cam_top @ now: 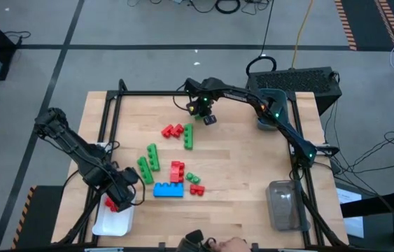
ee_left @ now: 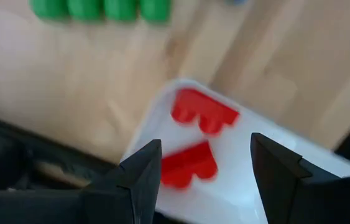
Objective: Sort blocks by size
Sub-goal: Put the two stud green piece into the white bin
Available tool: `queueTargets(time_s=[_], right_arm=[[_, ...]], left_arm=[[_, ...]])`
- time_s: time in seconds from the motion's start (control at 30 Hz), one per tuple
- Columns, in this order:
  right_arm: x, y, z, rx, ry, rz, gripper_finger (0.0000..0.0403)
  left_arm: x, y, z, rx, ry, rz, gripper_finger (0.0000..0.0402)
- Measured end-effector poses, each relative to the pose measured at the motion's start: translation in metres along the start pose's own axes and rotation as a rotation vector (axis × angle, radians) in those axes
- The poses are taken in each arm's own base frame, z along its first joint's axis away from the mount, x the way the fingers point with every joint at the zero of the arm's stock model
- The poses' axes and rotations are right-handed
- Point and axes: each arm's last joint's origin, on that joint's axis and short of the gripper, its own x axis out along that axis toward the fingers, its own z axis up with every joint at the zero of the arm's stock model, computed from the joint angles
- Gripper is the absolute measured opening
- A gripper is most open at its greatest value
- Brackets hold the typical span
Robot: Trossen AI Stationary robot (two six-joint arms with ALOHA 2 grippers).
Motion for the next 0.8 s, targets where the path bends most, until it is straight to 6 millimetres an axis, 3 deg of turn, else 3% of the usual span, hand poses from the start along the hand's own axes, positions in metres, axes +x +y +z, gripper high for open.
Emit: queueTargets(time_s=[0.23,0.43,0.63,0.8], right_arm=[[-0.048,0.024,0.026,-0.009,-0.079,-0.046,0.0047],[-0.088,0.06,0.056,-0.013,-0.182,-0.068,0.0046],[-0.108,0.105,0.094,-0.062,-0.282,-0.086,0.0046],[-0.113,0.142,0.122,-0.097,-0.293,-0.184,0.0047]], left_arm=[[-0.008,0.007,0.004,0.028,-0.234,0.057,0.0199],[-0.016,0.014,0.009,0.03,-0.489,0.141,0.0199],[-0.019,0.016,0.012,0.089,-0.631,0.223,0.0199],[-0.021,0.017,0.015,0.074,-0.722,0.259,0.0199]])
